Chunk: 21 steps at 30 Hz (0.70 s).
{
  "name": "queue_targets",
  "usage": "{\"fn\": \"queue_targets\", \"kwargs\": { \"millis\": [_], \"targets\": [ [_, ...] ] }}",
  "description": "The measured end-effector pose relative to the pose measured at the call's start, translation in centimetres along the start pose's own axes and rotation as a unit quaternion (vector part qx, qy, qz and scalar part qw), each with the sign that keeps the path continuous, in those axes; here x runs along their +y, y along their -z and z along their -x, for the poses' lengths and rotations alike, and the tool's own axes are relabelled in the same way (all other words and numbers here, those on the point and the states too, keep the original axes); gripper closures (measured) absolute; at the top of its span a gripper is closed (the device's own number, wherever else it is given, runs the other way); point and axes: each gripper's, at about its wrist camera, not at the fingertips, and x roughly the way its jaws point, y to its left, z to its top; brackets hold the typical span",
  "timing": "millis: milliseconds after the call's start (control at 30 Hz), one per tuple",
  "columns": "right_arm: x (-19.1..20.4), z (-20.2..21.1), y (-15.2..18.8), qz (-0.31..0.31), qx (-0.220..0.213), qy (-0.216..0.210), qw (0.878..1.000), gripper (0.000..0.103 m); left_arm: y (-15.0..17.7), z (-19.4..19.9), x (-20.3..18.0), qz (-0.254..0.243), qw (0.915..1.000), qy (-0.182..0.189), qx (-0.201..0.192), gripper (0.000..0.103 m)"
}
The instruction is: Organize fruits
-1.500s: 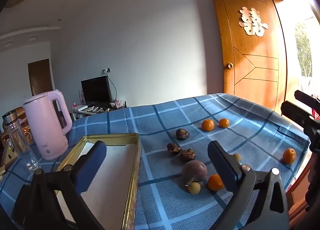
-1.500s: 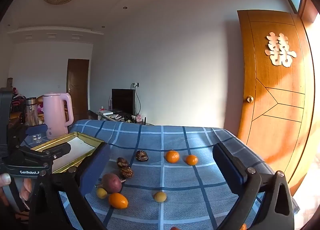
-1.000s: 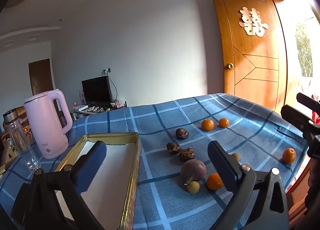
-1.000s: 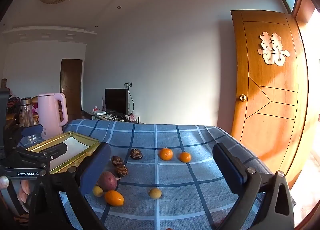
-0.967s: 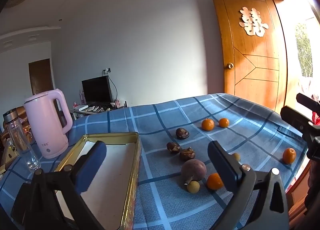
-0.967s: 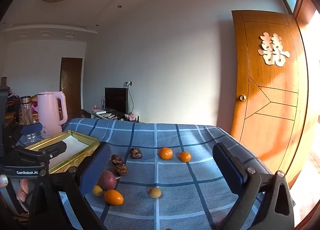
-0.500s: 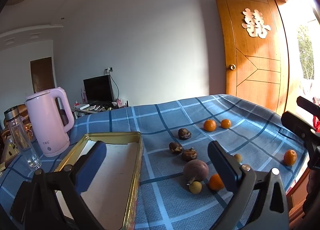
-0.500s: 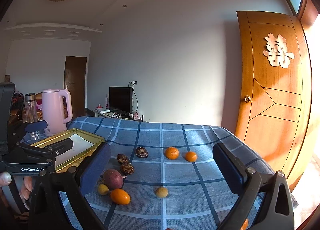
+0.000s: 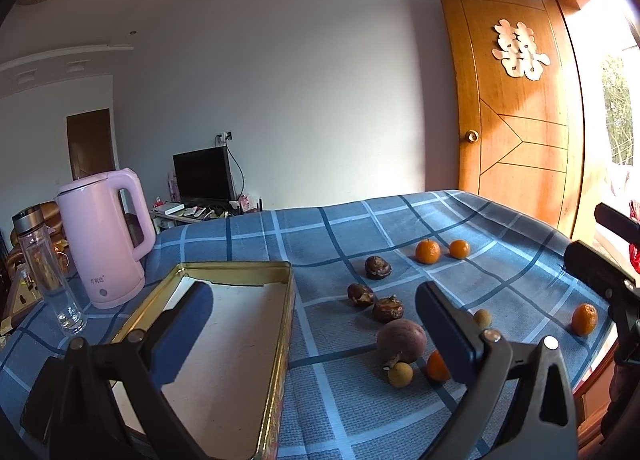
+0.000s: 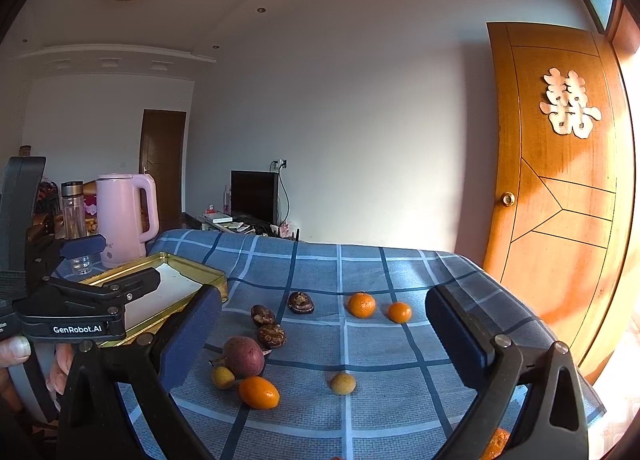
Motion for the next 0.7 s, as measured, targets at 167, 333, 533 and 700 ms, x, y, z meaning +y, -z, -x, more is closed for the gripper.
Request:
{"fn": "queue_targets", "kwargs": {
  "millis": [167, 333, 533, 700],
  "targets": [
    [0.26, -0.03, 0.09, 0.0, 0.0, -0.003, 1.0, 0.001, 0.04, 0.03, 0.13, 0.001, 1.0, 0.0, 0.0, 0.0],
    [0.41, 0.01, 0.12, 0.001, 0.002, -0.006, 1.0, 0.001, 0.06, 0.01, 0.14, 0.001, 1.0, 0.0, 0.0, 0.0],
    [0.69, -0.12, 0.29, 0.002, 0.005, -0.01, 1.0, 0.001, 0.26, -0.02, 0.34, 0.002, 1.0, -0.002, 0.002, 0.0],
    [0.84, -0.17, 0.43, 0.003, 0.007, -0.012, 1.0, 0.001, 0.43, -0.15, 0.44, 0.001, 1.0, -0.003, 0.005, 0.0]
  ]
}}
